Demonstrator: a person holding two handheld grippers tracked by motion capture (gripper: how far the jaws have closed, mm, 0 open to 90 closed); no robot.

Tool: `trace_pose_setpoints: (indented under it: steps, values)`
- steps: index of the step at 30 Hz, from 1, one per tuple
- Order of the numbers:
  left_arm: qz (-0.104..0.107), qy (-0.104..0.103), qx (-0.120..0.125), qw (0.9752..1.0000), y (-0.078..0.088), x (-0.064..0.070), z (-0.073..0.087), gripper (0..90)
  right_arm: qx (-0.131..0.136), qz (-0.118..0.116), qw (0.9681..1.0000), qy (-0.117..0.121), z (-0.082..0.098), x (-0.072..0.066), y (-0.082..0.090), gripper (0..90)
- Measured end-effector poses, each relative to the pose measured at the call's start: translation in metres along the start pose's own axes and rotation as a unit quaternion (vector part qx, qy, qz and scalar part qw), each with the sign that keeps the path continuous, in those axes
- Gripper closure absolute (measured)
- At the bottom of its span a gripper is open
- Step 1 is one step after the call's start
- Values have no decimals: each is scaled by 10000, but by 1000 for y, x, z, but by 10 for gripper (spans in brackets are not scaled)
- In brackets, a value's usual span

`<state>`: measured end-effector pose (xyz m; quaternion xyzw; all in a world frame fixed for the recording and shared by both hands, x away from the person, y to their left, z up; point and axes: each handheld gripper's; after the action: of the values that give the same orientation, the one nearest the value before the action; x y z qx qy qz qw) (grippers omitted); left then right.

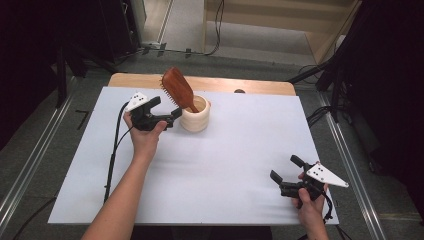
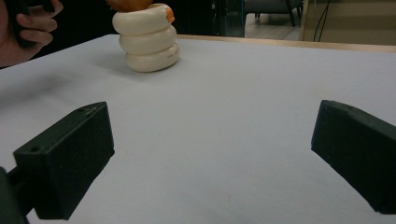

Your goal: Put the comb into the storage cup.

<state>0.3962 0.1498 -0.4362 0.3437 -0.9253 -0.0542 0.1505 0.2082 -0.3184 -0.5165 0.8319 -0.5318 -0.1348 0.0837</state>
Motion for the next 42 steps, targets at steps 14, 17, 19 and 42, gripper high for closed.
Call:
trace_pose_setpoints:
  steps: [14, 17, 19, 42]
  values:
    - [47, -60, -36, 10000, 25, 6, 15, 0, -16, 3, 10000, 11, 0, -1, 0, 0]
    - [53, -73, -40, 10000, 30, 8, 17, 0, -21, 2, 10000, 14, 0, -1, 0, 0]
    - [57, -107, -46, 9999, 34, 9, 18, 0, -23, 6, 10000, 16, 0, -1, 0, 0]
    - [-59, -301, -14, 9995, 90, 21, 42, 0, -53, 39, 10000, 57, 0, -2, -1, 0]
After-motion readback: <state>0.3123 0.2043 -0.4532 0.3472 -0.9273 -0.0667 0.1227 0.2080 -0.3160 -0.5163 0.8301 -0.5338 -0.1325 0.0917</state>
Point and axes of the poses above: each handheld gripper's, and its own axes: y roughly backward along the jaws, z roughly out of its underside, x roughly to its right, and after that the axes turned 6 degrees about z, right-handed
